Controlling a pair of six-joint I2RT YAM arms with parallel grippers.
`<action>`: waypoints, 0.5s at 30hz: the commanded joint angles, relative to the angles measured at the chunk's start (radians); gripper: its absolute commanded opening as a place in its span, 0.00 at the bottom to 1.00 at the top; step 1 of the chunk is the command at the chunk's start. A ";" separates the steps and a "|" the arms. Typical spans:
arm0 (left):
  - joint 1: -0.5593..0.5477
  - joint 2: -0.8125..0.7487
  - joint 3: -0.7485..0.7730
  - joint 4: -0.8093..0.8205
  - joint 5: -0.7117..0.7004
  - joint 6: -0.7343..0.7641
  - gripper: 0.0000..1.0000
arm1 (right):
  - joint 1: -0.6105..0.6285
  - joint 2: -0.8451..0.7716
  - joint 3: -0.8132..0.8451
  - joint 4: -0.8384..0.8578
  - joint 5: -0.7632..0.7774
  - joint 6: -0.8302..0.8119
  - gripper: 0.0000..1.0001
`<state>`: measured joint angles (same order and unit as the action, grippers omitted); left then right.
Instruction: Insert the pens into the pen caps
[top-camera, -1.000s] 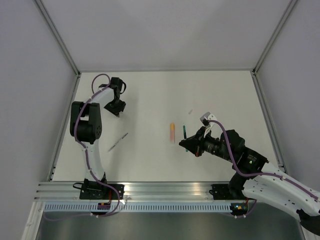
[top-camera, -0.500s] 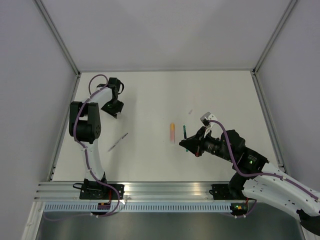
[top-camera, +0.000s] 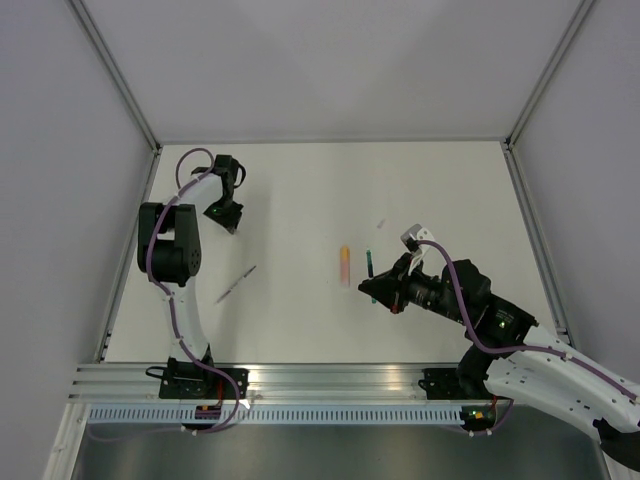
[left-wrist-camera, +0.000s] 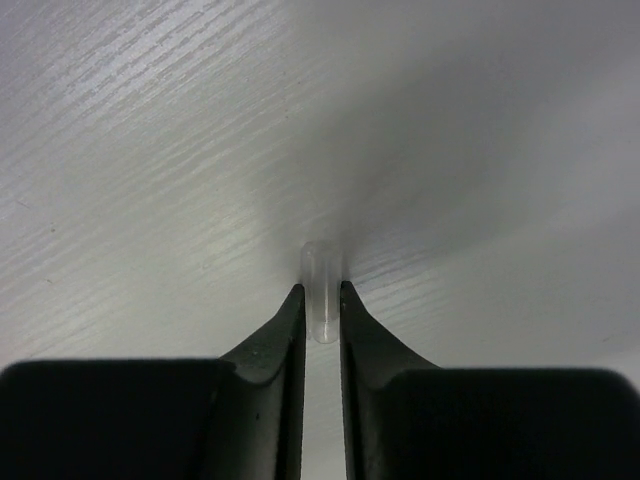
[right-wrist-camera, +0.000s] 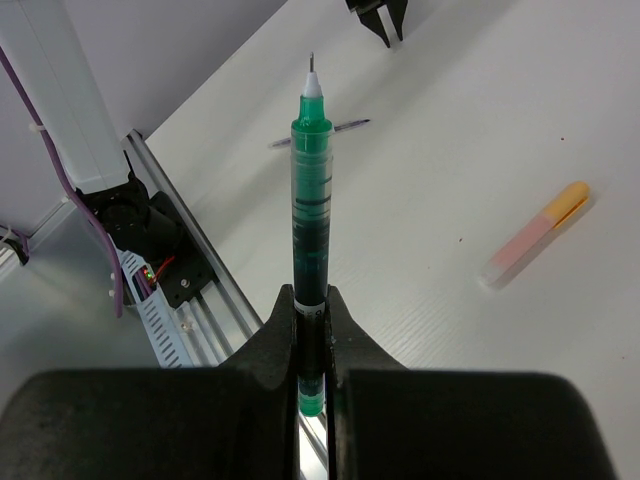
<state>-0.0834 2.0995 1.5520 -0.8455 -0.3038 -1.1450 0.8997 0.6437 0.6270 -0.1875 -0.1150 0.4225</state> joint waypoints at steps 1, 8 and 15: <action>0.008 0.059 -0.012 0.065 0.028 0.057 0.16 | 0.001 -0.013 -0.006 0.033 0.006 0.004 0.00; 0.008 0.007 -0.064 0.095 0.054 0.160 0.02 | 0.002 -0.026 -0.006 0.029 -0.025 0.013 0.00; 0.005 -0.189 -0.282 0.258 0.103 0.205 0.02 | 0.001 -0.019 -0.018 0.054 -0.089 0.036 0.00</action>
<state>-0.0776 1.9694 1.3510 -0.6399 -0.2424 -1.0004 0.8993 0.6300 0.6250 -0.1806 -0.1539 0.4332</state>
